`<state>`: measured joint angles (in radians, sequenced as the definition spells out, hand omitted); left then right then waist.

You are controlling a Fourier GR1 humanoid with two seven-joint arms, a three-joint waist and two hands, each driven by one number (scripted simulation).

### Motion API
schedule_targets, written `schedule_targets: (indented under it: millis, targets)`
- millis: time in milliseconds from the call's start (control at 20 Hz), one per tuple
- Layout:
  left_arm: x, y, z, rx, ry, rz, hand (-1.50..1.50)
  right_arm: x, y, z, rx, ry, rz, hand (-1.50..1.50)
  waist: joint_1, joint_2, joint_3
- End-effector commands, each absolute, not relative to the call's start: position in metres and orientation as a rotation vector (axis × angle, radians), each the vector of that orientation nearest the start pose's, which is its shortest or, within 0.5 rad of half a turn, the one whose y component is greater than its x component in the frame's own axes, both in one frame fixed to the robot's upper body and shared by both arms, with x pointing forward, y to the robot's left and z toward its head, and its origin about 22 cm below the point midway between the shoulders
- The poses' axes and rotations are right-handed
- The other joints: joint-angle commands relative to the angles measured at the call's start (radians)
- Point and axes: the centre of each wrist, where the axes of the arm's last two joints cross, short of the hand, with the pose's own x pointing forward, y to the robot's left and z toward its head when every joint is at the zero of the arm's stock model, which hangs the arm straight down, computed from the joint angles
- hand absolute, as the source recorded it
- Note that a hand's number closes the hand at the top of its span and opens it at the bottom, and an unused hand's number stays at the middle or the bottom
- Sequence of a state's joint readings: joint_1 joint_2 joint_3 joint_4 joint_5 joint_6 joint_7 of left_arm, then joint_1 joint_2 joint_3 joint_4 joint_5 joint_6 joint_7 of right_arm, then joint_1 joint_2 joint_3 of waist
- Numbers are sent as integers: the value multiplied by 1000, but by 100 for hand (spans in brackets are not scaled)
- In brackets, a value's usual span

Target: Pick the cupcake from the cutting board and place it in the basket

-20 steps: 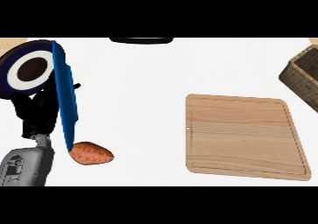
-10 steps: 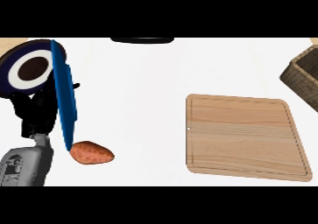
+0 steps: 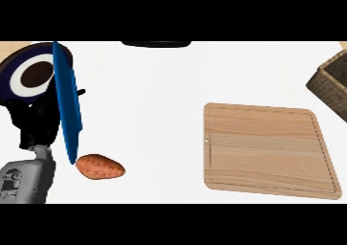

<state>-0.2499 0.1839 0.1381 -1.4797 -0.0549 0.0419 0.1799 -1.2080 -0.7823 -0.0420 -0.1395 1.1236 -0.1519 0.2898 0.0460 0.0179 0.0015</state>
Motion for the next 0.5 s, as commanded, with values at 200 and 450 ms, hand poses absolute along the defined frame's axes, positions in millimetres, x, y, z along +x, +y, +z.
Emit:
schedule_targets:
  millis: [200,450]
  targets:
    - [286,279,40,262,-1539,-52,0,430,-417,211,-1522,-703,707,150,-6,-5,-1]
    - [303,287,48,251,-1534,-42,0,423,-429,201,-1474,-655,709,150,-5,2,0]
